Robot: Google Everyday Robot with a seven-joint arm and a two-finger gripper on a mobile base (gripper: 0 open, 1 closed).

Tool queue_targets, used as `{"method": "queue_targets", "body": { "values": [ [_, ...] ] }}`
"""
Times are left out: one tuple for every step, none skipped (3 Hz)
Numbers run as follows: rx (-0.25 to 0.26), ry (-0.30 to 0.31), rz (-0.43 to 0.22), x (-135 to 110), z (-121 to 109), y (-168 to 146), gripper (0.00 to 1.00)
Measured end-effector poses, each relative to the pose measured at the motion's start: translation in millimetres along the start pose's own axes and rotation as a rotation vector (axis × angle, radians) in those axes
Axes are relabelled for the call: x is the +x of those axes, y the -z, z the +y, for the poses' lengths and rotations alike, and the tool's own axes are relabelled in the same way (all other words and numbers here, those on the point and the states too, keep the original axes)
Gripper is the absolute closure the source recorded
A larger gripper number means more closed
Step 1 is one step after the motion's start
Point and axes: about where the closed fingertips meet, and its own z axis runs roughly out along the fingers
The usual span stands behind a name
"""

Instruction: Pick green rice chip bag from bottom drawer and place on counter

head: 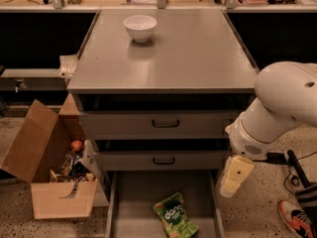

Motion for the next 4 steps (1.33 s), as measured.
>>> {"method": "queue_targets", "body": {
  "values": [
    [-0.016,-0.006,-0.004,-10,0,8,0.00],
    [-0.059,-0.048,-0.029,-18,7,-18,0.00],
    [-0.097,-0.108,-0.100,-28,15,-74,0.00],
    [-0.115,-0.157,-0.151,-18,20,-121,0.00]
  ]
}}
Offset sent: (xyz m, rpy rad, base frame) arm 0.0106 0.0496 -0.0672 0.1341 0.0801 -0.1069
